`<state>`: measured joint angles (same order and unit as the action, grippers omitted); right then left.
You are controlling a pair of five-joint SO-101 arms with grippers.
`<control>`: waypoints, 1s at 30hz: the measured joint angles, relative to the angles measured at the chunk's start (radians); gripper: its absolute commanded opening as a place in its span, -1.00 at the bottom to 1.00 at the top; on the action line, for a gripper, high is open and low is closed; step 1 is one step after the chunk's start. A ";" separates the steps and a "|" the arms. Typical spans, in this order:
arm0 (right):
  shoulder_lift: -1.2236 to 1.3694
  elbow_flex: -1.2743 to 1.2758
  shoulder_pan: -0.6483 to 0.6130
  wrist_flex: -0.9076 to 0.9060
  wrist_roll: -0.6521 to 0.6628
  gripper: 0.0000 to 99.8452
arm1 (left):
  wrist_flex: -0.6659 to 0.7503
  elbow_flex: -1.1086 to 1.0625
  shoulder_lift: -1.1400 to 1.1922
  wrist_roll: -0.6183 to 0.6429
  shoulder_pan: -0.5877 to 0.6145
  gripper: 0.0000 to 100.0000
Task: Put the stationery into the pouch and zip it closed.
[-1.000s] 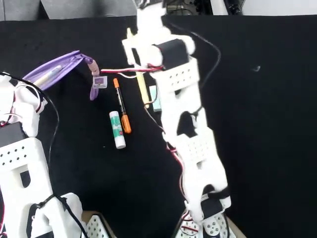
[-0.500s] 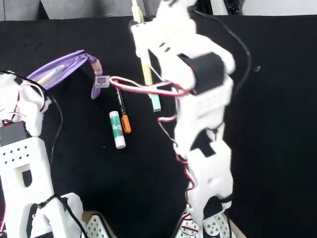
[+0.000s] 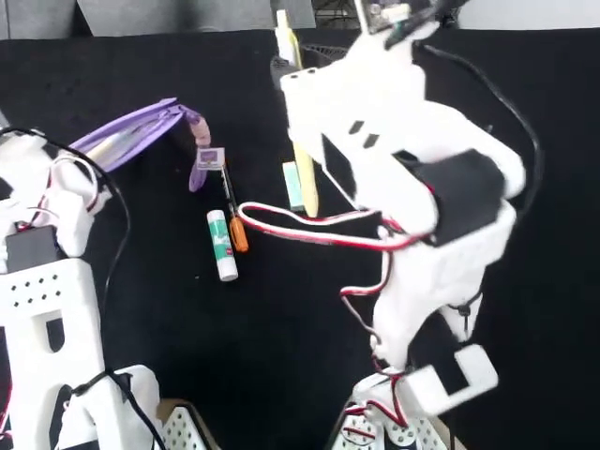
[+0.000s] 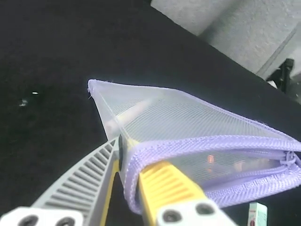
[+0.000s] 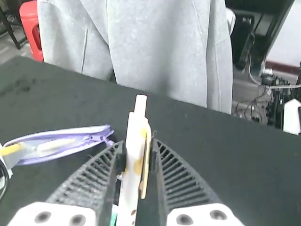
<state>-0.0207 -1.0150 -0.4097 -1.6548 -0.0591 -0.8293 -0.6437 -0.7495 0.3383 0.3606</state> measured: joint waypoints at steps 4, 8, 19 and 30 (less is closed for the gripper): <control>-0.037 0.161 -0.002 0.115 -0.086 -0.98 | 0.000 0.000 0.000 0.000 -0.046 -0.94; -0.068 0.301 -0.002 0.241 -0.164 -0.98 | 0.000 0.000 0.000 0.000 -0.051 -0.94; -0.224 0.667 -0.176 0.555 -0.176 -0.98 | 0.000 0.000 0.000 0.000 -0.057 -0.94; -0.509 1.272 -0.224 1.162 -0.176 -0.98 | 0.000 0.000 0.000 0.000 -0.057 -0.94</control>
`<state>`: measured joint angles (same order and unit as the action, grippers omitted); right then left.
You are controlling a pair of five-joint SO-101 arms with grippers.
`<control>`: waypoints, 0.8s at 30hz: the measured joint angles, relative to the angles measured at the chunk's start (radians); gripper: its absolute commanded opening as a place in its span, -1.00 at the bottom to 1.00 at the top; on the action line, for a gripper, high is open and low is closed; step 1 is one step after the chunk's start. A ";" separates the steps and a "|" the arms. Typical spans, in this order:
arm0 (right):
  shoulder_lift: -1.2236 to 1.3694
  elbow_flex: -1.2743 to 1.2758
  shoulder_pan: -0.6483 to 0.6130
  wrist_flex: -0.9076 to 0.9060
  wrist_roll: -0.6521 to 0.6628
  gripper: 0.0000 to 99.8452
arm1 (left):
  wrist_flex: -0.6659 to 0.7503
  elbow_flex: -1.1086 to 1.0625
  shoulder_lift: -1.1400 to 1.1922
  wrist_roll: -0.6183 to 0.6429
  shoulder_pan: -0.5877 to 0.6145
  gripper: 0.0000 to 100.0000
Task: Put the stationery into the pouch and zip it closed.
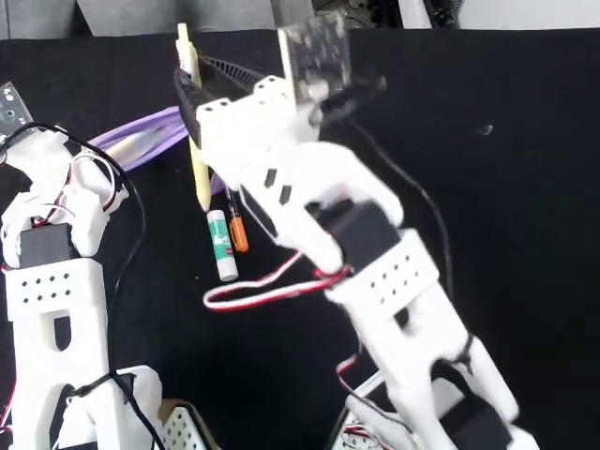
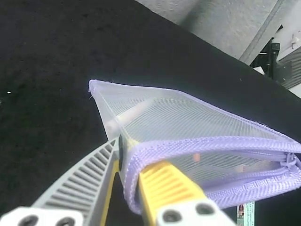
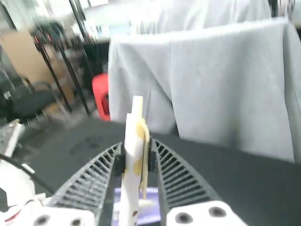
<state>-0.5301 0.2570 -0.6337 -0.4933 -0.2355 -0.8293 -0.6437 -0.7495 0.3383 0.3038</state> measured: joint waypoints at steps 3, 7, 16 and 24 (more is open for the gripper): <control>-0.104 0.192 -0.002 0.216 0.000 -0.98 | 0.000 0.000 0.000 0.000 0.000 -0.94; -0.218 0.422 -0.003 0.512 0.000 -0.98 | 0.000 0.000 0.000 0.000 0.000 -0.94; -0.233 0.697 -0.152 0.984 0.256 -0.98 | 0.000 0.000 0.000 0.000 0.000 -0.94; 0.008 0.781 -0.238 1.456 0.626 -0.98 | 0.000 0.000 0.000 0.000 -0.003 -0.94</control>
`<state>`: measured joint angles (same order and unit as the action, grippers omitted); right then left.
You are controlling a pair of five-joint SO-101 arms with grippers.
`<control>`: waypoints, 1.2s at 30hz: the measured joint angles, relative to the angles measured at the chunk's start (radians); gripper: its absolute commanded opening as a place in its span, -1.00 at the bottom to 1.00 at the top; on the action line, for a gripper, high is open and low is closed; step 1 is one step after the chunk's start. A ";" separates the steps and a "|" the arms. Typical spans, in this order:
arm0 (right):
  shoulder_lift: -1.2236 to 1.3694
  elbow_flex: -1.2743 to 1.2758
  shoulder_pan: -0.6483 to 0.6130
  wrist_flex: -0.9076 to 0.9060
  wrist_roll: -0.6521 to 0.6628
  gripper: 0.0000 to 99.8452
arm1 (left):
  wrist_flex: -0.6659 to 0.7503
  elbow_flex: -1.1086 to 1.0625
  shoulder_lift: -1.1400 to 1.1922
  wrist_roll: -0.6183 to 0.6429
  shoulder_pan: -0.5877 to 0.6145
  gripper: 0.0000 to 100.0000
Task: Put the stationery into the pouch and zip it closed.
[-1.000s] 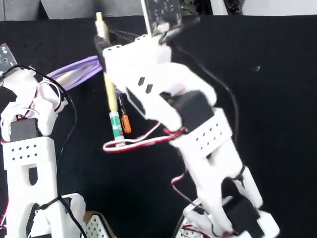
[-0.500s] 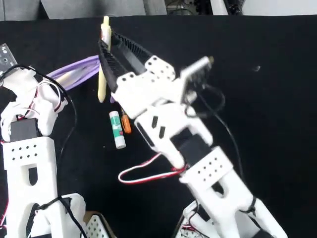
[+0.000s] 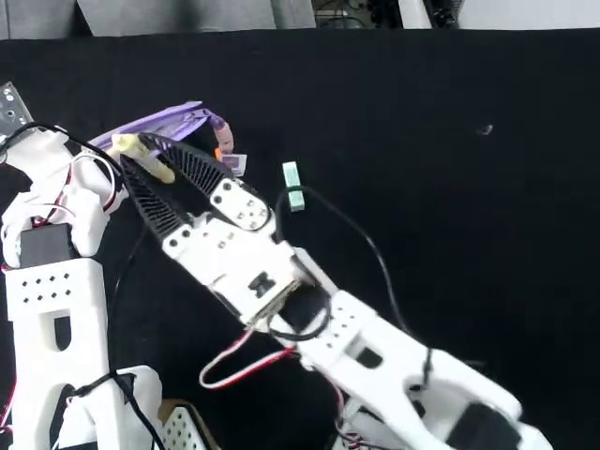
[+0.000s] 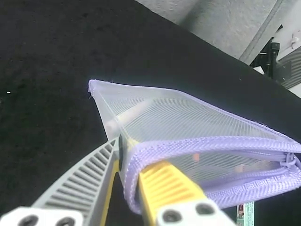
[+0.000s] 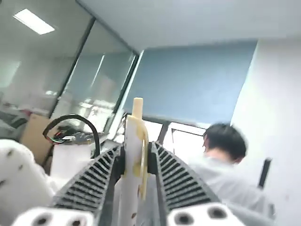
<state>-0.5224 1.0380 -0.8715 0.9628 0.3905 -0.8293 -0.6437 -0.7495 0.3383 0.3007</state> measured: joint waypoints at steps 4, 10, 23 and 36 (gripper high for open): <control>0.127 0.000 0.002 0.196 0.064 -0.98 | 0.000 0.000 0.000 0.000 0.000 -0.94; 0.279 -0.011 0.002 0.394 0.089 -0.98 | 0.061 -0.032 0.000 0.000 0.000 -0.94; 0.844 -0.333 0.069 0.756 0.143 -0.98 | 0.063 -0.032 0.000 0.000 0.000 -0.94; 0.913 -0.278 0.091 0.766 0.213 -0.97 | 0.069 -0.032 0.002 0.000 0.000 -0.94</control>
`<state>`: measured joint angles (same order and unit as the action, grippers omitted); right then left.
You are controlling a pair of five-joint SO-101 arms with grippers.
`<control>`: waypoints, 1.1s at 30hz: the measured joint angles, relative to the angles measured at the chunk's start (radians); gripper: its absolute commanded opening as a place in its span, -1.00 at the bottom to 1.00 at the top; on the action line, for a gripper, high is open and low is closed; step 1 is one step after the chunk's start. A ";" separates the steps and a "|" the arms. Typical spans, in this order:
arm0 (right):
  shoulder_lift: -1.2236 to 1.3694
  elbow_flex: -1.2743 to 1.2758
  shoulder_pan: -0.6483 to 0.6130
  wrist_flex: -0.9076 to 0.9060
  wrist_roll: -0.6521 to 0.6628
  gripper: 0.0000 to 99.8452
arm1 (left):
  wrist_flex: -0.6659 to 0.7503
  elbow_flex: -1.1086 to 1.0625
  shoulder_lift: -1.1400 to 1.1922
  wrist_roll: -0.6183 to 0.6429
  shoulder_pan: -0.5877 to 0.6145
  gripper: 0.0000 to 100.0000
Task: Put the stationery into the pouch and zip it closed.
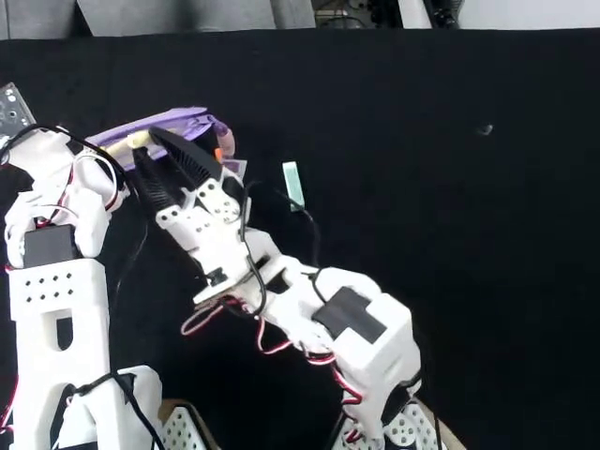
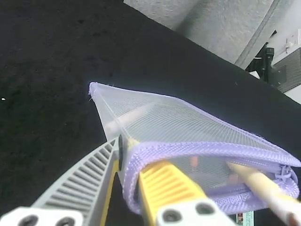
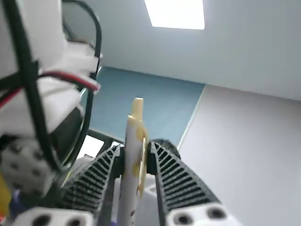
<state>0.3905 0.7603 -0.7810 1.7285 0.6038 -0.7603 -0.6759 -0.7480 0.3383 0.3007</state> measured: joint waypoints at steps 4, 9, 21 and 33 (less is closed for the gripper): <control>0.000 0.015 0.003 0.000 0.006 -0.78 | 0.000 0.000 0.000 0.000 0.020 -0.94; 0.000 0.015 0.008 -0.068 0.006 -0.63 | 0.000 0.000 0.000 0.000 0.023 -0.94; -0.150 -0.018 0.112 -0.496 0.006 -0.63 | 0.000 -0.002 0.000 0.002 0.025 -0.94; -0.654 -0.038 0.216 -1.289 -0.224 -0.63 | 0.026 -0.002 0.000 0.002 0.120 -0.94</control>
<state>-0.2631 0.7219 -0.5646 0.4396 0.3798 -0.7342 -0.6774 -0.7480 0.3399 0.4204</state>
